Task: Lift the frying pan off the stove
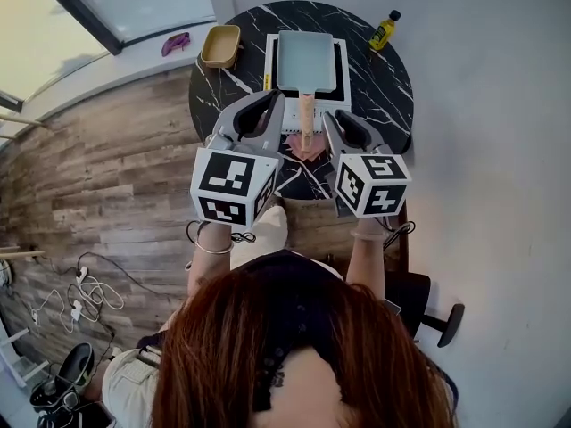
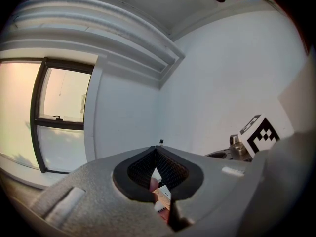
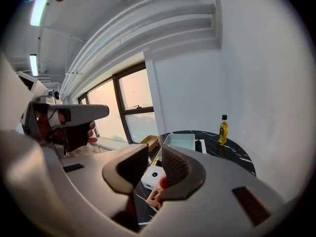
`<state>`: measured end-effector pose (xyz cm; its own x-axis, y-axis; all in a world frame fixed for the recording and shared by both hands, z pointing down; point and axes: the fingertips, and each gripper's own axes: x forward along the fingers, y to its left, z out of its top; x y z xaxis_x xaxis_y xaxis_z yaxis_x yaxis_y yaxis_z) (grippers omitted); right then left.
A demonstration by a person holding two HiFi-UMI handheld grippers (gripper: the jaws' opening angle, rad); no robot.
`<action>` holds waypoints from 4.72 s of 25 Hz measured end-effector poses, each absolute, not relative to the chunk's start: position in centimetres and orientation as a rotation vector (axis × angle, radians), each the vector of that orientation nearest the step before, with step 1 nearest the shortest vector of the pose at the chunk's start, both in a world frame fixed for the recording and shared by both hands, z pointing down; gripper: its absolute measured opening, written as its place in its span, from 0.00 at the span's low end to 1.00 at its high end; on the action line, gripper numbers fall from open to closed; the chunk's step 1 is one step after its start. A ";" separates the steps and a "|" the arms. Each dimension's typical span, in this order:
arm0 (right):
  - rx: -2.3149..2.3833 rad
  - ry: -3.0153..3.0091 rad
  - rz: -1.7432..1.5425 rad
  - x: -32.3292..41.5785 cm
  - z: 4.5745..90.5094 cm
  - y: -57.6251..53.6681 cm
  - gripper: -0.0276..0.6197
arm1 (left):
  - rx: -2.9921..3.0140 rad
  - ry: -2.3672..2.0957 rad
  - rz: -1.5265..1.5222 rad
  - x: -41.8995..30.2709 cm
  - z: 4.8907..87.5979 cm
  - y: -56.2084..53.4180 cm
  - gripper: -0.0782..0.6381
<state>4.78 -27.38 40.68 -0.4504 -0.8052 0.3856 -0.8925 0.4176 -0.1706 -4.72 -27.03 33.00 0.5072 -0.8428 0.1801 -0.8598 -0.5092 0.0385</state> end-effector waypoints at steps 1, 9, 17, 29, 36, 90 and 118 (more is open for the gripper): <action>1.485 -2.428 0.529 4.8 40.9 -27.7 0.19 | 2.617 -1.480 0.212 -4.7 33.2 -27.3 0.13; 1.429 -2.402 0.643 4.1 43.9 -30.3 0.23 | 2.603 -1.453 0.229 -5.0 34.4 -29.7 0.13; 1.366 -2.342 0.765 3.7 47.3 -32.2 0.29 | 2.606 -1.402 0.233 -4.5 34.9 -32.3 0.13; 1.286 -2.296 1.018 3.3 51.6 -34.3 0.38 | 2.599 -1.367 0.252 -4.3 36.5 -36.1 0.13; 1.262 -2.286 1.218 3.5 53.4 -34.3 0.41 | 2.600 -1.338 0.256 -3.7 37.0 -37.3 0.13; 0.588 -2.185 2.268 -2.6 60.3 -37.3 0.15 | 2.448 -1.460 0.418 -4.9 40.3 -41.7 0.13; 0.755 -2.243 2.085 -2.6 57.2 -34.0 0.14 | 2.539 -1.502 0.272 -7.6 35.3 -37.5 0.13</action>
<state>-2.60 -33.95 57.16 -0.8854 -0.3488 0.3072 -0.3318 0.0114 -0.9433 -7.63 -37.51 35.29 0.4736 -0.8456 0.2462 -0.8783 -0.4743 0.0606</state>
